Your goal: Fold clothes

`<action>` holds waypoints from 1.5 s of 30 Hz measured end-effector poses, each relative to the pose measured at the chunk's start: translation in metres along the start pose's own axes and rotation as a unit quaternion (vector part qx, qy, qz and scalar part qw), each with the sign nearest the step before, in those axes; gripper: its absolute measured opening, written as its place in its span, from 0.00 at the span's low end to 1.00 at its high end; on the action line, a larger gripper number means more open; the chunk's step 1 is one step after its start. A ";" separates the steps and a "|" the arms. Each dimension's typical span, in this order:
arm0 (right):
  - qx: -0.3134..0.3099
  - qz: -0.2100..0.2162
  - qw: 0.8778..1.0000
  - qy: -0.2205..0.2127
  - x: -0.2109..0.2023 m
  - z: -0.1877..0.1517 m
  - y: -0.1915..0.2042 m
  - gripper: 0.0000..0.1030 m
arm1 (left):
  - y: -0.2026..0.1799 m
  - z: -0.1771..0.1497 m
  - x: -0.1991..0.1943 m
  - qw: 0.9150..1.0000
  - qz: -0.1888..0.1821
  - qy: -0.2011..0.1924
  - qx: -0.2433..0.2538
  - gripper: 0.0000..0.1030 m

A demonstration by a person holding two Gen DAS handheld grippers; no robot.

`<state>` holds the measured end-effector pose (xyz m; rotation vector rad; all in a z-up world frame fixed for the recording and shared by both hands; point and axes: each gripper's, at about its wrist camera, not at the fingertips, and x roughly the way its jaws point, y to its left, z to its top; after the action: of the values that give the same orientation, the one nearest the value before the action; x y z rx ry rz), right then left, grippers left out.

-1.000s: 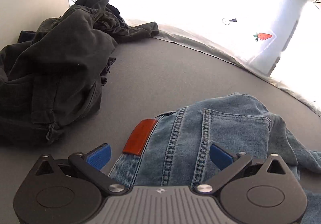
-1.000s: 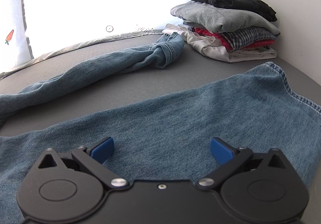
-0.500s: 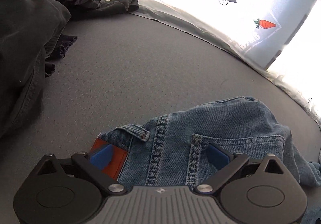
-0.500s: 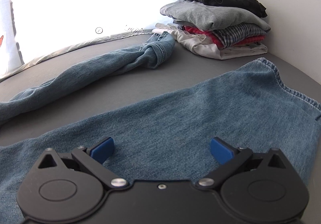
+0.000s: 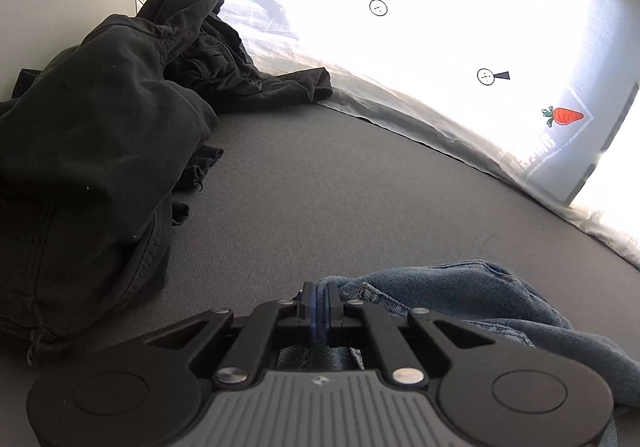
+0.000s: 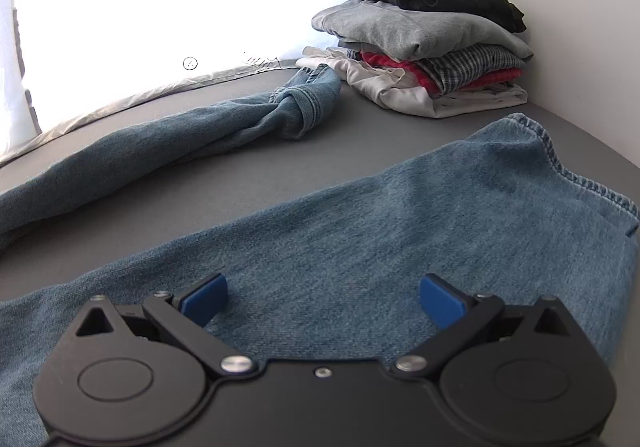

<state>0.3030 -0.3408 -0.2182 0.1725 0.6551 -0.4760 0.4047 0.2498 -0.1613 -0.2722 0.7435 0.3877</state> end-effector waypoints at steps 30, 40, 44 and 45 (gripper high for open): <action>0.032 0.041 0.997 0.063 0.138 0.152 0.002 0.55 | -0.051 -0.041 0.020 0.991 0.088 0.012 0.096 0.11; -0.016 0.075 0.997 0.003 0.120 0.176 0.016 0.13 | -0.052 -0.038 0.020 0.991 0.085 0.017 0.103 0.11; -0.052 0.087 0.992 -0.079 0.068 0.209 0.022 0.12 | -0.050 -0.039 0.019 0.992 0.082 0.016 0.096 0.11; -0.043 0.092 0.989 -0.105 0.049 0.220 0.020 0.12 | -0.049 -0.039 0.019 0.992 0.080 0.016 0.094 0.11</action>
<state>0.4660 -0.4080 -0.0764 0.0993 0.4479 -0.2827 0.4157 0.1957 -0.1968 -0.0422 0.8309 0.4625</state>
